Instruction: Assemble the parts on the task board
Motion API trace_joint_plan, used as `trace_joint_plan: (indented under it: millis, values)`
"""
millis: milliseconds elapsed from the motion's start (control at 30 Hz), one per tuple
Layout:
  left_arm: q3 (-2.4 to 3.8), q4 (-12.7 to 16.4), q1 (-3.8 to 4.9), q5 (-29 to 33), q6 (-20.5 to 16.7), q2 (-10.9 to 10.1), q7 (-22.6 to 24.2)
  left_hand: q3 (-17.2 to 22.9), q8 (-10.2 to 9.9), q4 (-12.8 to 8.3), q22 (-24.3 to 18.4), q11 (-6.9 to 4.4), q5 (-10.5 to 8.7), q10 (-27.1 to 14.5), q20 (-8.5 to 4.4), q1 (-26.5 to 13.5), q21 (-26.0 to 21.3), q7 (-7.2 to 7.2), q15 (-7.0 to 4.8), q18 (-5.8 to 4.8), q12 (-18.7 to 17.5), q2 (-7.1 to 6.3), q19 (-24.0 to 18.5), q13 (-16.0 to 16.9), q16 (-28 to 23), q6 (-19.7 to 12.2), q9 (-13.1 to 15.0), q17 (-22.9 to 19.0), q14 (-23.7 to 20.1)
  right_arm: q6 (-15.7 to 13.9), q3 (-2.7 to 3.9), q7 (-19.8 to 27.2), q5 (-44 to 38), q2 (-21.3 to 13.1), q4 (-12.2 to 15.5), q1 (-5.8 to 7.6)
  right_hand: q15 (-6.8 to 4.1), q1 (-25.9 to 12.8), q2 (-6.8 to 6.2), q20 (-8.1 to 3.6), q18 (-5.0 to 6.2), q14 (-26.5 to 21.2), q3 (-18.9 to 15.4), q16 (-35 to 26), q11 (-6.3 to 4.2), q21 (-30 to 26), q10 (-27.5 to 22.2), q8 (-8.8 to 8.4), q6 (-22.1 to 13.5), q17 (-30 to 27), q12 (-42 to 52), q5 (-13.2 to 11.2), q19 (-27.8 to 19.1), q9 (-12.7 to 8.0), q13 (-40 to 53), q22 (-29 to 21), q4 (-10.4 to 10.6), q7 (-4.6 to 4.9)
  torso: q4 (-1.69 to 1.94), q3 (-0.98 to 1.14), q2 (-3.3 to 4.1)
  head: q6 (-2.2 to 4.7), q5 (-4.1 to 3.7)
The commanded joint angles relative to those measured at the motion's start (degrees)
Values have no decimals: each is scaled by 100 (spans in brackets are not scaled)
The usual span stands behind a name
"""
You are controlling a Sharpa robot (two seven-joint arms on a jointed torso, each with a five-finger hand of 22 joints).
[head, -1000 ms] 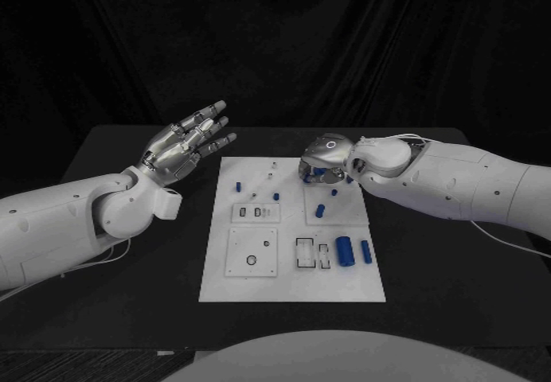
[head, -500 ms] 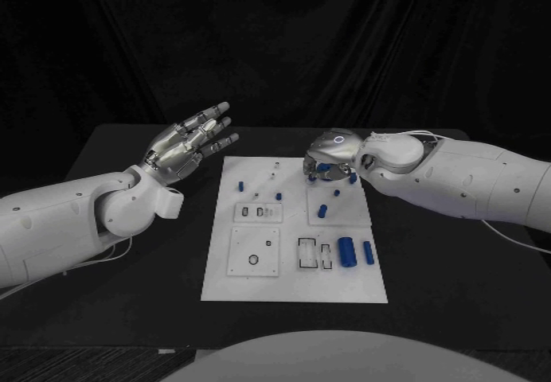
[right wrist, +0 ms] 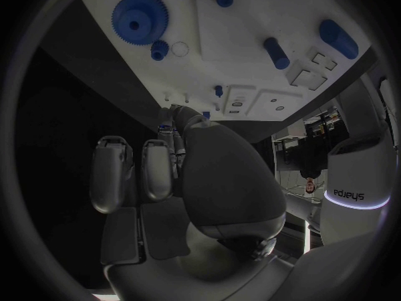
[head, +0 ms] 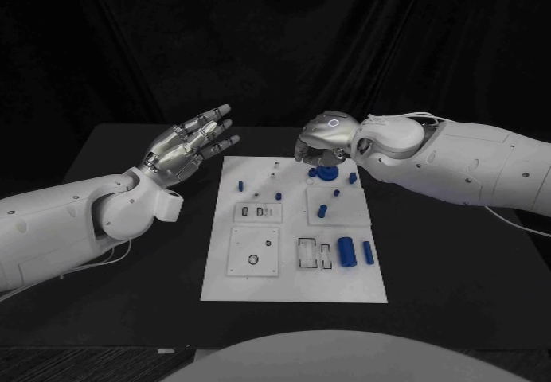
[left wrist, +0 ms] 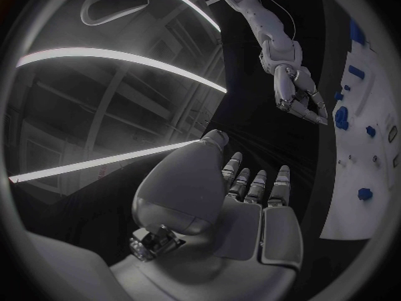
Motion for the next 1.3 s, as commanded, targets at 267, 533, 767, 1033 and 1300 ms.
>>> trace_joint_plan:
  millis: [267,533,767,1033,1300]
  values:
    - [6,-1,11,6,-34,22,19,3,27,-35,5,33,25,3,36,61,-23,-4,43,60,21,-17,0,7,13,40,7,6,0,409,2,-361,6,-83,25,50,65,-414,-179,62,26,112,-62,-58,90,-151,-854,-399,-652,-129,-448,-701,-137,-129,-155,-150,182,0,32,-2,42,-1,-16]
    - [6,-41,11,6,-5,48,8,5,27,-37,5,36,28,2,39,60,-23,-1,45,60,20,-18,1,7,14,34,6,6,1,847,2,-664,6,-122,-68,45,95,-597,-199,95,85,16,-276,-138,124,-345,-1293,-452,-891,-271,-453,-955,-300,-246,-134,-387,178,24,106,-10,86,-1,-100]
    - [6,-63,11,6,18,65,1,5,27,-37,5,36,28,2,39,60,-23,-1,45,60,20,-18,1,7,14,34,6,6,1,890,2,-699,6,-86,-138,0,108,-906,-134,111,97,-2,-622,-111,137,-411,-1296,-423,-909,-229,-313,-1115,-327,-293,-56,-419,307,64,105,-25,96,-1,-105]
    - [6,-79,11,6,39,79,-2,7,26,-39,5,39,29,2,41,60,-23,2,47,60,21,-17,0,7,14,29,5,6,1,922,2,-670,6,1,-262,-74,109,-630,-23,107,102,-23,-461,-117,137,-452,-1241,-415,-806,-241,-157,-192,-329,-344,12,-401,19,72,101,-13,87,-1,-100]
    - [6,-81,11,6,62,86,-15,12,26,-43,5,45,33,2,45,60,-23,7,51,59,22,-14,0,7,23,32,5,10,8,996,2,-679,6,53,-398,-146,110,-592,-34,107,105,-31,-364,-123,140,-471,-1188,-400,-744,-251,-109,-3,-337,-354,26,-404,-40,71,105,-17,87,-1,-87]
